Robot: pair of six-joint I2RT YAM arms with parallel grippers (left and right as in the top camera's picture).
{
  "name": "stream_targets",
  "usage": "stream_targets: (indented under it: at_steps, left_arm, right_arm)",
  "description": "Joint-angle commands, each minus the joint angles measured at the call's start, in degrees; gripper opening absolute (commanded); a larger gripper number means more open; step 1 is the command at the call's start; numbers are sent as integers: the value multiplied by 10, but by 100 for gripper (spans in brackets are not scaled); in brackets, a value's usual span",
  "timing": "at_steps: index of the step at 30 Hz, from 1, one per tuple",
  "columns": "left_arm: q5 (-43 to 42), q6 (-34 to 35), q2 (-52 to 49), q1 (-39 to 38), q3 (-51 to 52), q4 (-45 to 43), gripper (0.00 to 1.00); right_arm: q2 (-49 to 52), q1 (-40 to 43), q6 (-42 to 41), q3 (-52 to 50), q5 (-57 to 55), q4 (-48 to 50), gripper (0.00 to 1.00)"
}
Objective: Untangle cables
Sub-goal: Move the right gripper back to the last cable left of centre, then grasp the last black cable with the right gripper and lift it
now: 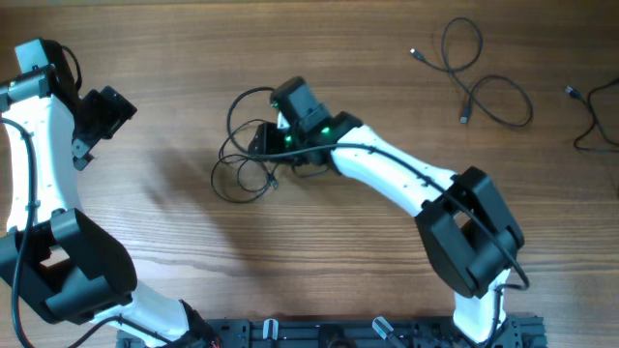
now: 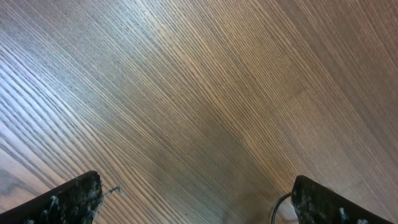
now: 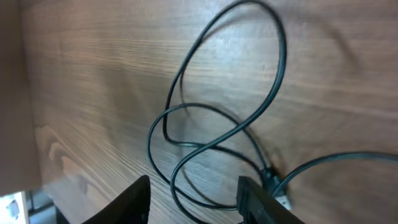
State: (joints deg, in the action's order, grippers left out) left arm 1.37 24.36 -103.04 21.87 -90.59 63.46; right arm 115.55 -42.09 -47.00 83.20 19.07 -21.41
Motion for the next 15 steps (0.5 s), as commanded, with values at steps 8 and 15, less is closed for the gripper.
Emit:
stream_targets:
  at_steps: [8,15]
  left_arm:
    - [-5,5,1,2,4,0,100]
    - [-5,5,1,2,4,0,100]
  right_arm:
    - [-6,-58,-392,-5,-123,-6,52]
    - [5,-72,-477,-13,-131,40,40]
